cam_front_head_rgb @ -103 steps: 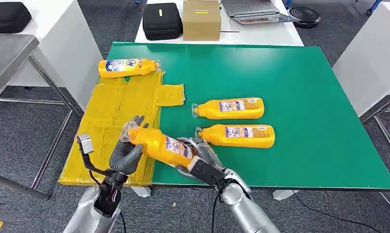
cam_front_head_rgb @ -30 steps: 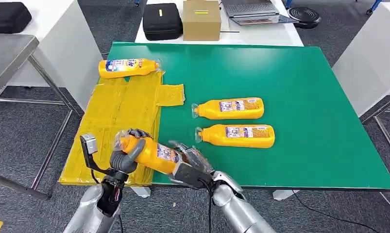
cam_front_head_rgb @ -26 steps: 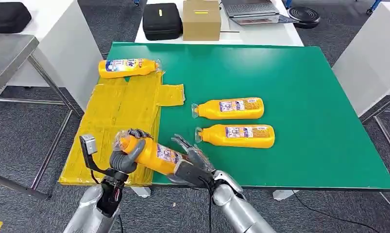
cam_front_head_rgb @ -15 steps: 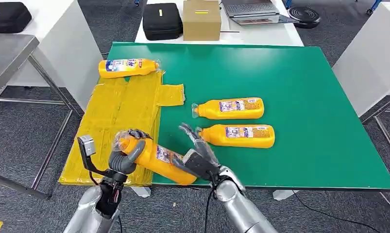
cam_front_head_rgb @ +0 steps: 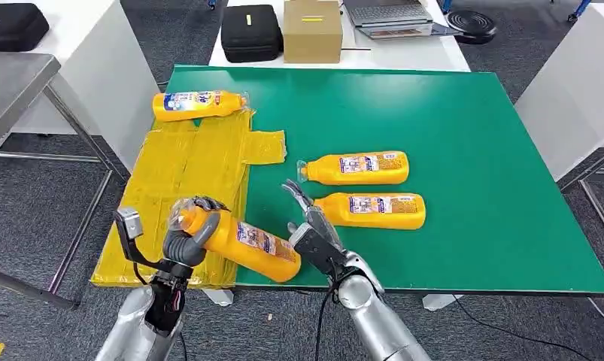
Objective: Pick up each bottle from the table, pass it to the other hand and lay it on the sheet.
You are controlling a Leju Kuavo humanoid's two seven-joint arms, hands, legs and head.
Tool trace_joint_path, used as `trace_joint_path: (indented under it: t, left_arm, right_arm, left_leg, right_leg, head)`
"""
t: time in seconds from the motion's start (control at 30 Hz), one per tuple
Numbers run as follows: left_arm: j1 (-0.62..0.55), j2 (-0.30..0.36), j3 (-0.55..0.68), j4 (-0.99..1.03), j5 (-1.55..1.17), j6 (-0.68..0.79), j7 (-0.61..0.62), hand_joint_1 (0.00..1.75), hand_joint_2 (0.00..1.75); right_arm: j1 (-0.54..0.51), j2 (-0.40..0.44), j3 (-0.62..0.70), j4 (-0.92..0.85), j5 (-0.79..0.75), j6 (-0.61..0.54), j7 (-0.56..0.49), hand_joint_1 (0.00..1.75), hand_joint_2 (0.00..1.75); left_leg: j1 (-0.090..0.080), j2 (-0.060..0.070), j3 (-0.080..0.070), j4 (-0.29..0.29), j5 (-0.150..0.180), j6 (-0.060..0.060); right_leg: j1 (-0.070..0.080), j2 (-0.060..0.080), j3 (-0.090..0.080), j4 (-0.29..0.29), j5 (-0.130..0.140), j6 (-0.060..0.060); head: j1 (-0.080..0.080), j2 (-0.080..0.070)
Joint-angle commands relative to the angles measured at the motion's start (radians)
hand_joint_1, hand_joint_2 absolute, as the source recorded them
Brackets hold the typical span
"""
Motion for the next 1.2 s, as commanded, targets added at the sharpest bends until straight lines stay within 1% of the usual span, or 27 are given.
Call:
trace_joint_path:
  t: [0.03, 0.07, 0.1, 0.17, 0.2, 0.3, 0.33, 0.37, 0.4, 0.43, 0.53, 0.6, 0.63, 0.7, 0.77, 0.8, 0.9, 0.97, 1.0, 1.07, 1.1, 1.13, 1.2]
  left_arm:
    - [-0.056, -0.011, 0.036, 0.051, 0.002, 0.023, -0.001, 1.75, 1.75]
    - [-0.061, -0.014, 0.039, 0.046, 0.004, 0.032, -0.002, 1.75, 1.75]
    - [-0.063, -0.018, 0.049, 0.035, 0.015, 0.041, -0.004, 1.75, 1.75]
    - [-0.057, -0.025, 0.064, 0.007, 0.03, 0.061, -0.013, 1.75, 1.75]
    - [-0.052, -0.032, 0.079, -0.029, 0.035, 0.087, -0.034, 1.75, 1.75]
    - [-0.064, -0.034, 0.082, -0.088, 0.024, 0.141, -0.039, 1.75, 1.75]
    - [-0.064, -0.034, 0.082, -0.088, 0.024, 0.141, -0.039, 1.75, 1.75]
    - [-0.064, -0.034, 0.082, -0.088, 0.024, 0.141, -0.039, 1.75, 1.75]
    - [-0.066, -0.036, 0.086, -0.094, 0.016, 0.158, -0.053, 1.75, 1.75]
    - [-0.072, -0.037, 0.085, -0.101, 0.002, 0.169, -0.067, 1.75, 1.75]
    - [-0.091, -0.033, 0.071, -0.148, -0.06, 0.238, -0.109, 1.75, 1.75]
    - [-0.093, -0.036, 0.06, -0.173, -0.071, 0.251, -0.116, 1.75, 1.75]
    - [-0.094, -0.036, 0.056, -0.18, -0.076, 0.258, -0.125, 1.75, 1.75]
    - [-0.101, -0.036, 0.047, -0.191, -0.077, 0.262, -0.132, 1.75, 1.75]
    - [-0.108, -0.027, 0.03, -0.205, -0.084, 0.279, -0.148, 1.75, 1.75]
    - [-0.112, -0.027, 0.026, -0.214, -0.092, 0.288, -0.154, 1.75, 1.75]
    - [-0.118, -0.012, -0.002, -0.23, -0.215, 0.383, -0.206, 1.75, 1.75]
    - [-0.129, -0.001, -0.035, -0.223, -0.417, 0.524, -0.242, 1.75, 1.75]
    - [-0.14, 0.005, -0.063, -0.206, -0.586, 0.643, -0.25, 1.75, 1.75]
    - [-0.159, 0.016, -0.091, -0.161, -0.755, 0.752, -0.229, 1.75, 1.75]
    - [-0.172, 0.019, -0.105, -0.12, -0.839, 0.791, -0.212, 1.75, 1.75]
    - [-0.177, 0.019, -0.106, -0.098, -0.852, 0.793, -0.209, 1.75, 1.75]
    - [-0.179, 0.017, -0.105, -0.089, -0.853, 0.796, -0.212, 1.75, 1.75]
  right_arm:
    - [-0.02, -0.017, -0.011, 0.003, 0.0, 0.002, 0.014, 0.0, 0.0]
    - [-0.018, -0.016, -0.015, -0.003, -0.002, 0.001, 0.016, 0.0, 0.0]
    - [-0.013, -0.018, -0.024, -0.009, -0.005, -0.003, 0.021, 0.0, 0.0]
    - [-0.003, -0.02, -0.035, -0.021, -0.011, -0.004, 0.023, 0.0, 0.0]
    - [0.009, -0.021, -0.048, -0.03, -0.017, -0.007, 0.025, 0.0, 0.0]
    - [0.019, -0.024, -0.062, -0.039, -0.017, -0.007, 0.025, 0.0, 0.0]
    - [0.019, -0.024, -0.062, -0.039, -0.017, -0.007, 0.025, 0.0, 0.0]
    - [0.019, -0.024, -0.062, -0.039, -0.017, -0.007, 0.025, 0.0, 0.0]
    - [0.019, -0.024, -0.063, -0.038, -0.017, -0.006, 0.025, 0.0, 0.0]
    - [0.02, -0.024, -0.067, -0.039, -0.02, -0.007, 0.024, 0.0, 0.0]
    - [0.034, -0.029, -0.085, -0.045, -0.035, -0.013, 0.017, 0.0, 0.0]
    - [0.041, -0.03, -0.094, -0.042, -0.039, -0.019, 0.013, 0.0, 0.0]
    - [0.042, -0.028, -0.099, -0.041, -0.041, -0.023, 0.01, 0.0, 0.0]
    - [0.044, -0.031, -0.104, -0.041, -0.043, -0.026, 0.006, 0.0, 0.0]
    - [0.046, -0.034, -0.112, -0.046, -0.046, -0.026, 0.003, 0.0, 0.0]
    - [0.049, -0.035, -0.118, -0.049, -0.05, -0.026, 0.002, 0.0, 0.0]
    - [0.054, -0.04, -0.123, -0.056, -0.048, -0.022, 0.002, 0.0, 0.0]
    - [0.065, -0.044, -0.127, -0.069, -0.051, -0.025, 0.003, 0.0, 0.0]
    - [0.071, -0.047, -0.129, -0.078, -0.054, -0.029, 0.005, 0.0, 0.0]
    - [0.078, -0.053, -0.131, -0.089, -0.059, -0.033, 0.008, 0.0, 0.0]
    - [0.083, -0.053, -0.14, -0.096, -0.06, -0.035, 0.008, 0.0, 0.0]
    - [0.084, -0.055, -0.145, -0.1, -0.06, -0.034, 0.009, 0.0, 0.0]
    - [0.085, -0.055, -0.147, -0.103, -0.06, -0.033, 0.009, 0.0, 0.0]
  left_leg:
    - [0.002, 0.0, 0.005, 0.0, -0.002, -0.002]
    - [0.001, -0.001, 0.004, 0.0, -0.002, -0.002]
    - [0.002, -0.001, 0.006, 0.001, -0.003, -0.002]
    - [0.002, -0.001, 0.003, 0.001, -0.002, -0.002]
    - [0.002, -0.001, 0.005, 0.001, -0.003, -0.002]
    - [0.001, -0.002, 0.001, 0.001, -0.001, -0.001]
    - [0.001, -0.001, 0.0, 0.001, -0.001, -0.001]
    - [0.002, -0.002, 0.003, 0.002, -0.002, -0.002]
    - [0.001, -0.001, 0.001, 0.0, -0.001, -0.001]
    - [0.002, -0.001, 0.004, 0.001, -0.003, -0.002]
    - [0.002, -0.001, 0.004, 0.002, -0.003, -0.002]
    - [0.001, -0.002, 0.001, 0.001, -0.001, -0.001]
    - [0.002, -0.002, 0.003, 0.002, -0.002, -0.002]
    - [0.002, -0.002, 0.004, 0.001, -0.002, -0.002]
    - [0.001, -0.001, 0.002, 0.001, -0.001, -0.001]
    - [0.002, -0.002, 0.004, 0.001, -0.002, -0.002]
    - [0.002, -0.002, 0.003, 0.001, -0.002, -0.002]
    - [0.002, -0.002, 0.004, 0.001, -0.002, -0.002]
    - [0.002, -0.002, 0.005, 0.002, -0.003, -0.003]
    - [0.001, -0.003, 0.002, 0.0, 0.0, -0.001]
    - [0.002, -0.003, 0.004, 0.001, -0.002, -0.002]
    - [0.002, -0.004, 0.006, 0.0, -0.002, -0.003]
    - [0.002, -0.004, 0.006, 0.0, -0.002, -0.003]
  right_leg:
    - [0.002, -0.001, 0.005, 0.0, -0.002, -0.002]
    - [0.002, -0.001, 0.004, 0.0, -0.002, -0.002]
    - [0.002, -0.002, 0.006, 0.0, -0.003, -0.002]
    - [0.002, -0.002, 0.004, 0.0, -0.002, -0.002]
    - [0.003, -0.002, 0.006, 0.0, -0.003, -0.002]
    - [0.001, -0.002, 0.002, 0.0, -0.001, -0.001]
    - [0.001, -0.002, 0.001, 0.0, -0.001, -0.001]
    - [0.002, -0.003, 0.004, 0.0, -0.002, -0.002]
    - [0.001, -0.002, 0.002, 0.0, -0.001, -0.001]
    - [0.002, -0.002, 0.005, 0.0, -0.003, -0.002]
    - [0.003, -0.002, 0.005, 0.001, -0.003, -0.002]
    - [0.001, -0.002, 0.002, 0.0, -0.001, -0.001]
    - [0.002, -0.003, 0.004, 0.0, -0.003, -0.002]
    - [0.003, -0.003, 0.005, 0.0, -0.003, -0.002]
    - [0.002, -0.002, 0.003, 0.0, -0.002, -0.001]
    - [0.002, -0.003, 0.005, 0.0, -0.003, -0.002]
    - [0.002, -0.003, 0.004, 0.0, -0.002, -0.002]
    - [0.002, -0.003, 0.005, 0.0, -0.003, -0.002]
    - [0.003, -0.003, 0.006, 0.001, -0.003, -0.002]
    - [0.001, -0.003, 0.003, 0.0, -0.001, -0.001]
    - [0.002, -0.004, 0.005, 0.0, -0.003, -0.002]
    - [0.002, -0.005, 0.008, -0.001, -0.003, -0.002]
    - [0.002, -0.005, 0.008, -0.001, -0.003, -0.002]
  head:
    - [0.0, 0.0]
    - [0.0, 0.0]
    - [0.0, 0.0]
    - [0.0, 0.0]
    - [0.0, 0.0]
    - [0.0, 0.0]
    - [0.0, 0.0]
    - [0.0, 0.0]
    - [0.0, 0.0]
    - [0.0, 0.0]
    - [0.0, 0.0]
    - [0.0, 0.0]
    - [0.0, 0.0]
    - [0.0, 0.0]
    - [0.0, 0.0]
    - [0.0, 0.0]
    - [0.0, 0.0]
    - [0.0, 0.0]
    - [0.0, 0.0]
    - [0.0, 0.0]
    - [0.0, 0.0]
    - [0.0, 0.0]
    - [0.0, 0.0]
